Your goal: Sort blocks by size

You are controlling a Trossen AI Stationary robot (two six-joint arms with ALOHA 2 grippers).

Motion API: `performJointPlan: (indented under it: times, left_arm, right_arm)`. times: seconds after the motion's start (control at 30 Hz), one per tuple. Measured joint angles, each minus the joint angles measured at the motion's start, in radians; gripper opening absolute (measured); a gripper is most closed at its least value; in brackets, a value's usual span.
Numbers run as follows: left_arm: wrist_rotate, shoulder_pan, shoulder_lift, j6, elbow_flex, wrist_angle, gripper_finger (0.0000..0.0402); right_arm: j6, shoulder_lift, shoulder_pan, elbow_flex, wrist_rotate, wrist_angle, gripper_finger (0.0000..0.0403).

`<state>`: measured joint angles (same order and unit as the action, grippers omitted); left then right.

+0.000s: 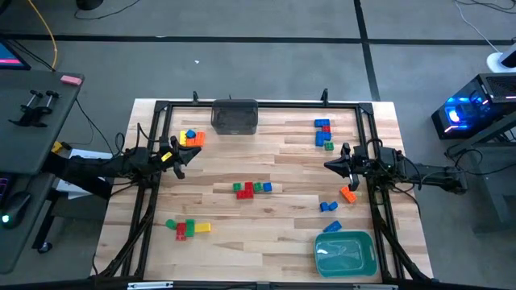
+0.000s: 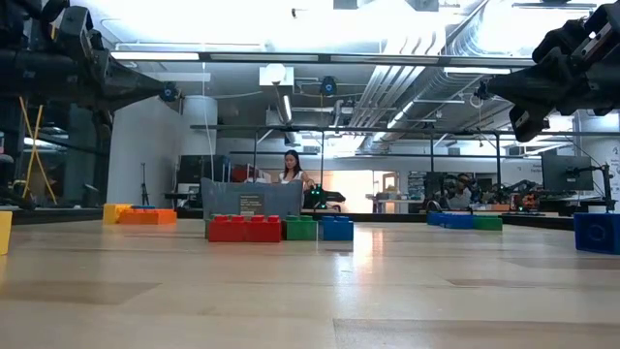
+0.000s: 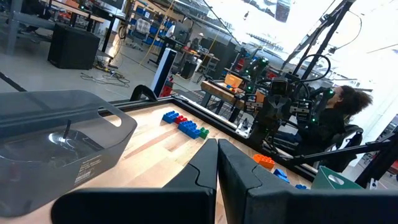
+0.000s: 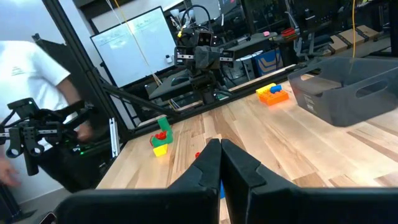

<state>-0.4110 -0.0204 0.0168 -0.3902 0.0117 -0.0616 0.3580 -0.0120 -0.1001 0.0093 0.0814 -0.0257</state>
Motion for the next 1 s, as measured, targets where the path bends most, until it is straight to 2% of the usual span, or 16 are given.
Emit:
performJointPlan:
  times: [0.73,0.9,1.0]
  left_arm:
    - [-0.005,0.000,0.000,-0.026,0.000,-0.025,0.0001]
    - [-0.061,0.000,0.000,-0.130,0.000,-0.135,0.0001]
    - [-0.147,0.000,0.000,-0.209,0.000,-0.248,0.0001]
  right_arm:
    - [0.000,0.000,0.000,0.000,0.000,0.000,0.0001]
    - [0.000,0.000,0.000,0.000,0.000,0.000,0.0001]
    - [0.000,0.000,0.000,0.000,0.000,0.000,0.0001]
